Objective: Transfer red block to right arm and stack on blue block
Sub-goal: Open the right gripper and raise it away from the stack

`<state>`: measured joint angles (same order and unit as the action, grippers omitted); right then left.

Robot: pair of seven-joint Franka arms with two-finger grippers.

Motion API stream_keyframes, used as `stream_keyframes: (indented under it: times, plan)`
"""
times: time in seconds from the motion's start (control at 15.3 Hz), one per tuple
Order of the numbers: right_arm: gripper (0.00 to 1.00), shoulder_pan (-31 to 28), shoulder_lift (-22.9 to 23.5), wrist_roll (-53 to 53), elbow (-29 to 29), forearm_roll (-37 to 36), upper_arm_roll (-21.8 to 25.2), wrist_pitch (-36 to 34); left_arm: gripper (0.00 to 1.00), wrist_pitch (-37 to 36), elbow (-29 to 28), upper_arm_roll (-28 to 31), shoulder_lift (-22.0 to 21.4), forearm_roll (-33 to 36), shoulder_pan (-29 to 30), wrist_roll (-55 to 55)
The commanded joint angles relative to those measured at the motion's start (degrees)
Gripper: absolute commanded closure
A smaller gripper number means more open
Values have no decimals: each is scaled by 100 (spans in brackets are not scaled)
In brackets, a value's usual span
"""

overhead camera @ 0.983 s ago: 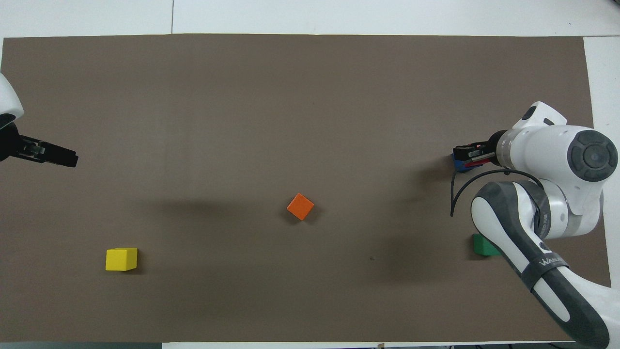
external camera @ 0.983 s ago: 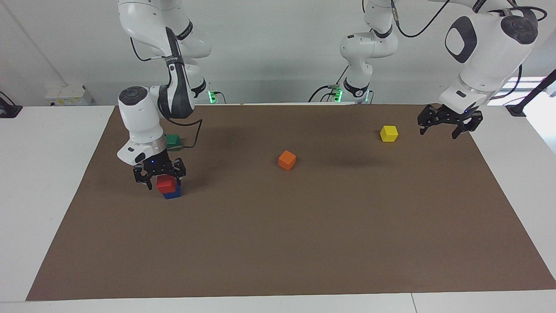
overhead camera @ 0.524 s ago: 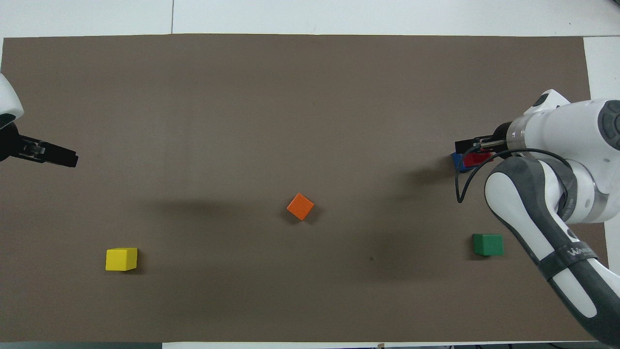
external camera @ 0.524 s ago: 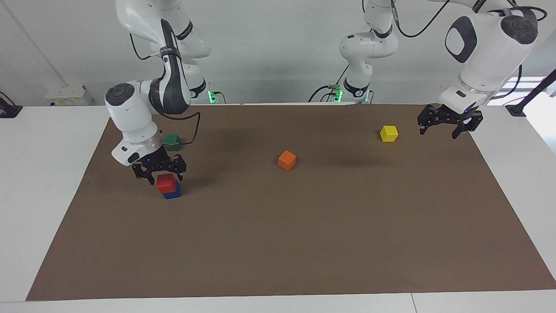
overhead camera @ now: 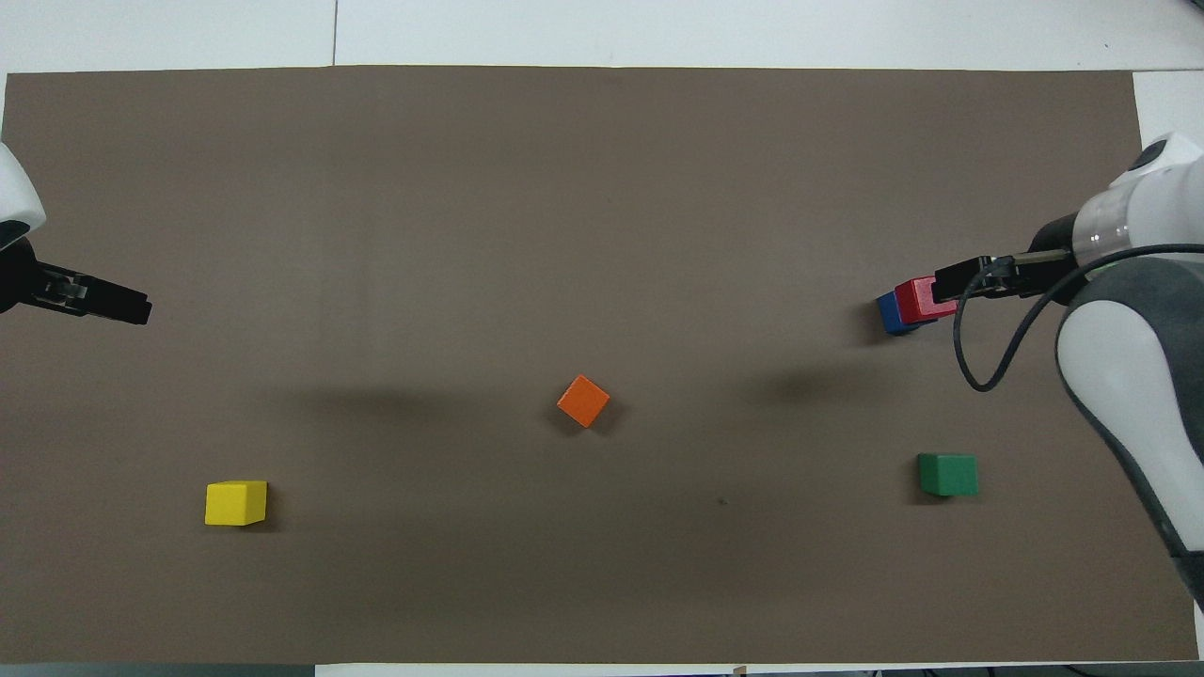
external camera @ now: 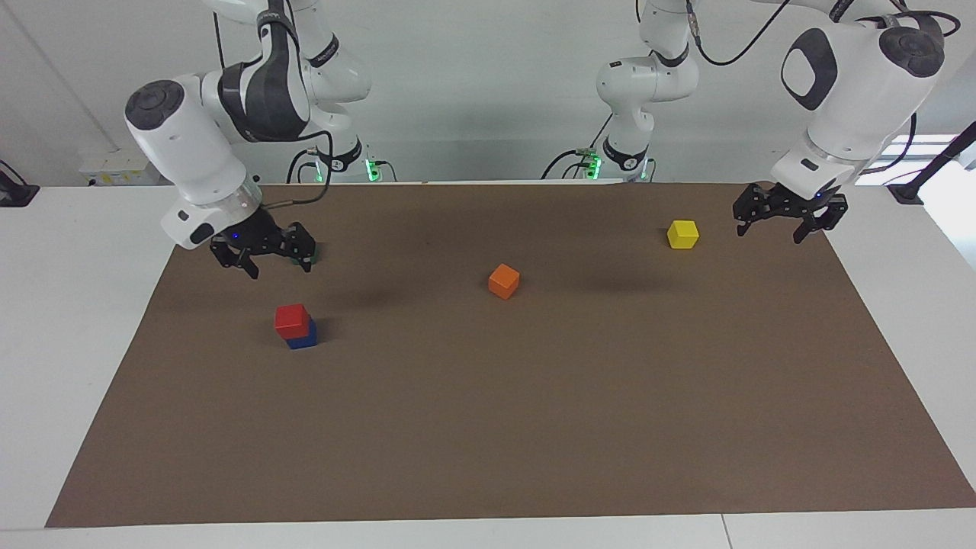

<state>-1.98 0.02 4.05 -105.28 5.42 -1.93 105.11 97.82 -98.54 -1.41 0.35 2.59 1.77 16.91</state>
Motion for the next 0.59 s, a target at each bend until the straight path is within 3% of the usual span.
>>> stream_keyframes:
  times: [0.0, 0.2, 0.52]
  plan:
    - [0, -127, -108, -1, 506, -223, -35, -752, 0, -27, -16, 27, -70, 84, -19, 23]
    - [0, -127, -47, 69, 1157, -533, -53, -1632, 0, -27, -16, 27, -70, 84, -19, 23]
    - [0, -180, -2, 131, 1264, -586, -44, -1740, 0, -27, -16, 27, -70, 84, -19, 23]
